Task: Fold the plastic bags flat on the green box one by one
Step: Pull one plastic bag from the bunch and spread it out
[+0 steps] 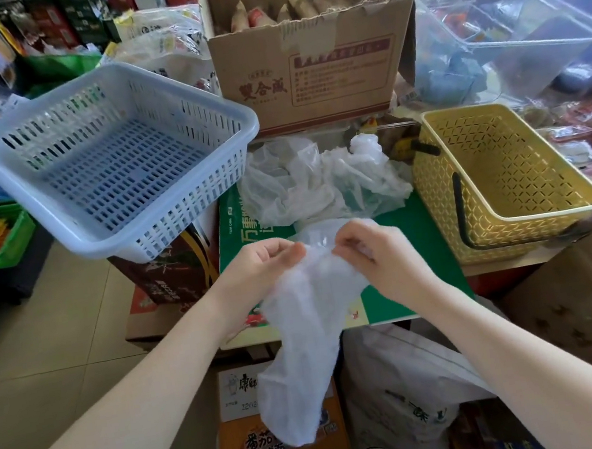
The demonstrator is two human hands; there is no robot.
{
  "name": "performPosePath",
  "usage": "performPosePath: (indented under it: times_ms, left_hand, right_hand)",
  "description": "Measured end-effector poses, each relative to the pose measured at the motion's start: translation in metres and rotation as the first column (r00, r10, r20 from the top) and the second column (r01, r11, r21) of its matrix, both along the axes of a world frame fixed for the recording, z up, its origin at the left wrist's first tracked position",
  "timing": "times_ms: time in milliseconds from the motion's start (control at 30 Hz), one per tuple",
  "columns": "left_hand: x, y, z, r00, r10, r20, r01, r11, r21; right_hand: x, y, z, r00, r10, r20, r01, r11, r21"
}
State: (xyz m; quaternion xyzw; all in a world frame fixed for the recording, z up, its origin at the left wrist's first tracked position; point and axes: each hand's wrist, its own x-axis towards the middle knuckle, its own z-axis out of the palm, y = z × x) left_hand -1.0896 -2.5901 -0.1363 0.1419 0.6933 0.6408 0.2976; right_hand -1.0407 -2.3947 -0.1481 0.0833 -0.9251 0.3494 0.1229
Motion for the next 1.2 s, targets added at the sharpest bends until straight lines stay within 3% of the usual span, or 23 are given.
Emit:
performPosePath:
  times_ms: [100,200,300,367,433,500,567,700,800,867,967,1067,1133,1200]
  left_hand:
    - [-0.002,-0.009,-0.003,0.999,-0.029,-0.018,0.028,0.999,-0.025]
    - [-0.002,-0.013,-0.005,0.992,0.090,-0.091,-0.095,0.995,-0.044]
    - [-0.003,-0.016,-0.007,0.973,0.232,-0.008,-0.233,0.972,-0.026]
    - [0.000,-0.012,-0.006,0.984,0.176,0.039,-0.175,0.984,-0.023]
    - [0.007,-0.001,-0.004,0.994,0.107,-0.033,-0.110,0.989,-0.102]
    - [0.007,0.009,-0.006,0.970,0.167,-0.179,-0.204,0.955,-0.217]
    - [0.001,0.011,-0.008,0.922,0.252,-0.295,-0.321,0.922,-0.218]
    - [-0.009,-0.009,-0.018,0.895,0.385,-0.227,-0.400,0.916,-0.022]
    - [-0.005,-0.015,-0.019,0.913,0.356,-0.199,-0.350,0.934,0.067]
    - [-0.003,-0.015,-0.016,0.931,0.320,-0.176,-0.306,0.947,0.102]
    - [-0.003,-0.016,-0.009,0.941,0.228,-0.248,-0.219,0.974,0.064]
    - [0.000,-0.011,0.001,0.946,0.137,-0.295,-0.133,0.991,0.034]
    - [0.001,-0.008,0.010,0.934,0.107,-0.341,-0.103,0.994,0.029]
    - [0.000,-0.011,0.015,0.938,0.036,-0.344,-0.047,0.999,-0.023]
  right_hand:
    - [0.001,0.007,0.003,0.980,-0.190,0.063,0.196,0.974,-0.116]
    - [0.002,0.012,0.003,0.955,-0.259,0.144,0.277,0.953,-0.124]
    - [0.003,0.019,0.005,0.912,-0.360,0.199,0.394,0.903,-0.171]
    - [0.003,0.018,0.005,0.897,-0.377,0.231,0.423,0.885,-0.194]
    - [0.003,0.010,0.003,0.914,-0.322,0.246,0.372,0.907,-0.196]
    - [0.004,-0.001,0.001,0.940,-0.242,0.239,0.293,0.934,-0.204]
    - [0.005,-0.004,0.000,0.958,-0.153,0.242,0.204,0.957,-0.204]
    - [0.011,0.010,-0.013,0.971,-0.089,0.222,0.108,0.991,-0.073]
    - [0.013,0.014,-0.019,0.917,-0.005,0.399,-0.015,0.999,0.045]
    - [0.012,0.009,-0.010,0.870,0.063,0.489,-0.086,0.996,0.026]
    - [0.003,-0.004,0.013,0.968,0.068,0.242,-0.033,0.989,-0.144]
    - [-0.009,-0.023,0.030,0.992,0.115,0.059,-0.107,0.987,-0.121]
    - [-0.014,-0.034,0.036,0.997,0.056,0.044,-0.047,0.983,-0.178]
    - [-0.021,-0.036,0.038,0.989,-0.016,0.145,0.064,0.939,-0.338]
